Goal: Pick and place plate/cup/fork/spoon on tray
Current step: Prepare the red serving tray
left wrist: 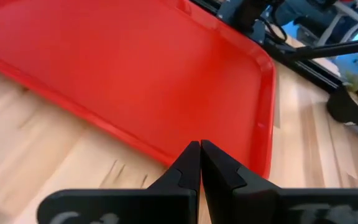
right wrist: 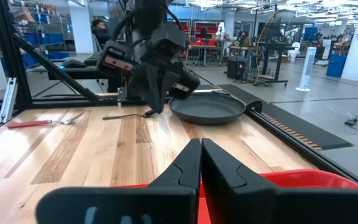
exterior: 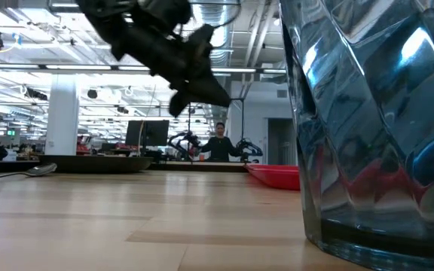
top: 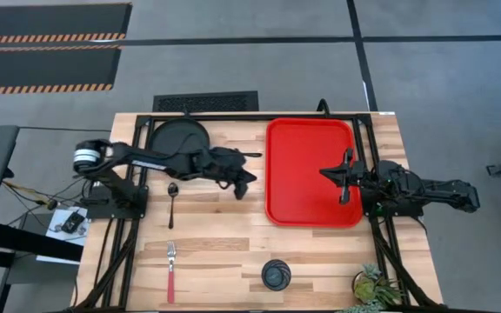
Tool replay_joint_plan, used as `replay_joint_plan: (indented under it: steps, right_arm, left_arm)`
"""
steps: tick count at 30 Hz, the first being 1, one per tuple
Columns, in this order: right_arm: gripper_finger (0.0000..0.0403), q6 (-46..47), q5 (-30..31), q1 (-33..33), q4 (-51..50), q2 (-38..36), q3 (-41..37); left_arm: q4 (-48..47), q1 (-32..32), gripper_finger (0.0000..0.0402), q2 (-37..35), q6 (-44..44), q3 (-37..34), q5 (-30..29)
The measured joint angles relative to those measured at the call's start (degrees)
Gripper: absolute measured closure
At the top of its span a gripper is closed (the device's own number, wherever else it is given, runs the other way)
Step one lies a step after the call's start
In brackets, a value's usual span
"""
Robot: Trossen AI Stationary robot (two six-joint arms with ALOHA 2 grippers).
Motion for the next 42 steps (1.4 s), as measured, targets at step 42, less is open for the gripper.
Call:
replay_joint_plan:
  steps: [42]
  right_arm:
    - [0.0365,0.0,0.07,0.02,0.07,0.28,0.0]
  left_arm:
    - [-8.03,-1.05,0.0298,18.47,-15.26,15.45,-22.13]
